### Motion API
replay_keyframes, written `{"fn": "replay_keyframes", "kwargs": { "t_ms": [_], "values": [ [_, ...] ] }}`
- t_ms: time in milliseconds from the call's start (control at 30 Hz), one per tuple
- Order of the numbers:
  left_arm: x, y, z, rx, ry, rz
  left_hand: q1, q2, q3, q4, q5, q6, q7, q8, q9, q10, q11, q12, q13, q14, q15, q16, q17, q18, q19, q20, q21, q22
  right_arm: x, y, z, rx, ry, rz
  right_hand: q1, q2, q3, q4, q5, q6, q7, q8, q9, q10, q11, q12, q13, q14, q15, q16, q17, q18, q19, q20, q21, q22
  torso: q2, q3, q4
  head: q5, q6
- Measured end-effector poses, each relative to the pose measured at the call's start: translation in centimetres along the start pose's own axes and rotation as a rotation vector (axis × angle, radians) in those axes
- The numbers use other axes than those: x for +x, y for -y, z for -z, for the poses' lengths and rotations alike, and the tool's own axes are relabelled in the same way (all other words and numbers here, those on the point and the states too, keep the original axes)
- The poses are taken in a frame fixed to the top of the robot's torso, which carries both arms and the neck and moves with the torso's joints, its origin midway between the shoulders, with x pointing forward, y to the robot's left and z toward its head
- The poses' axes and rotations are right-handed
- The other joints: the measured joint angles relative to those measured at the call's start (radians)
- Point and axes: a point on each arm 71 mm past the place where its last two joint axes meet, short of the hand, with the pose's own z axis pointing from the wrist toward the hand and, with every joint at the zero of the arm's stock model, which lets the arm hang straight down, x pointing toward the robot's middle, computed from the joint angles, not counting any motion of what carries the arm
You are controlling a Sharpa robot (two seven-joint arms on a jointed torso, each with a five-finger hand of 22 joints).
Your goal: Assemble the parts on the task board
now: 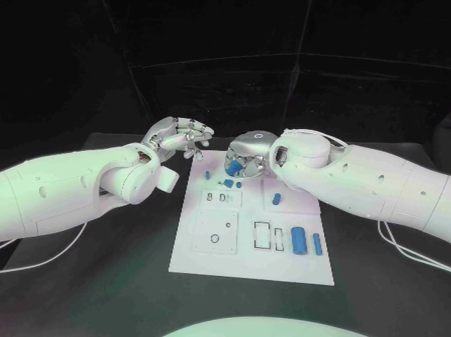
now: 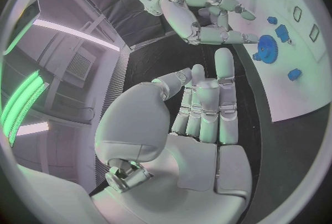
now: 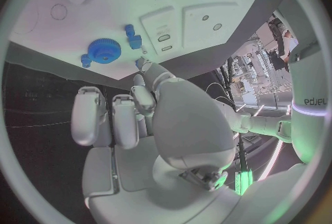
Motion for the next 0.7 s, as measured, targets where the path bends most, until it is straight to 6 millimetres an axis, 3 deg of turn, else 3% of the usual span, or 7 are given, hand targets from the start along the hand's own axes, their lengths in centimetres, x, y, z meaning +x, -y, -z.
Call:
{"fn": "replay_keyframes", "kwargs": {
  "t_ms": [233, 700],
  "values": [
    [-0.1, 0.2, 0.0, 0.029, 0.020, 0.018, 0.004, -0.004, 0.002, -0.010, 0.000, 0.000, 0.000, 0.000, -0.004, -0.007, 0.000, 0.000, -0.006, 0.000, 0.000, -0.002, -0.006, 0.000, 0.000, 0.000, -0.007, -0.003, 1.3, -0.1, -0.3, -0.003, -0.058, 0.026, -0.007, -0.007, 0.002, -0.002, -0.005, -0.006, -0.006, -0.012, 0.000, -0.004, -0.004, 0.000, -0.001, 0.004, -0.004, 0.000, 0.000, 0.000, -0.002, -0.005, 0.000, -0.001, 0.000, 0.0023, -0.0012, 0.007, -0.003],
    [-0.4, 0.5, 0.0, 0.072, 0.074, 0.048, 0.004, -0.004, 0.000, -0.013, 0.000, 0.000, 0.000, 0.000, -0.006, -0.007, 0.000, 0.000, -0.010, 0.000, 0.000, -0.006, -0.012, 0.000, 0.000, 0.000, -0.007, -0.005, 1.9, -0.6, -1.1, -0.004, -0.087, 0.058, -0.016, -0.016, 0.007, -0.007, -0.005, -0.033, -0.018, -0.023, -0.001, -0.004, -0.011, 0.000, 0.000, 0.000, -0.007, 0.004, 0.000, 0.000, -0.002, -0.012, 0.000, -0.002, -0.001, 0.0023, -0.0036, 0.009, -0.005]
  ]
}}
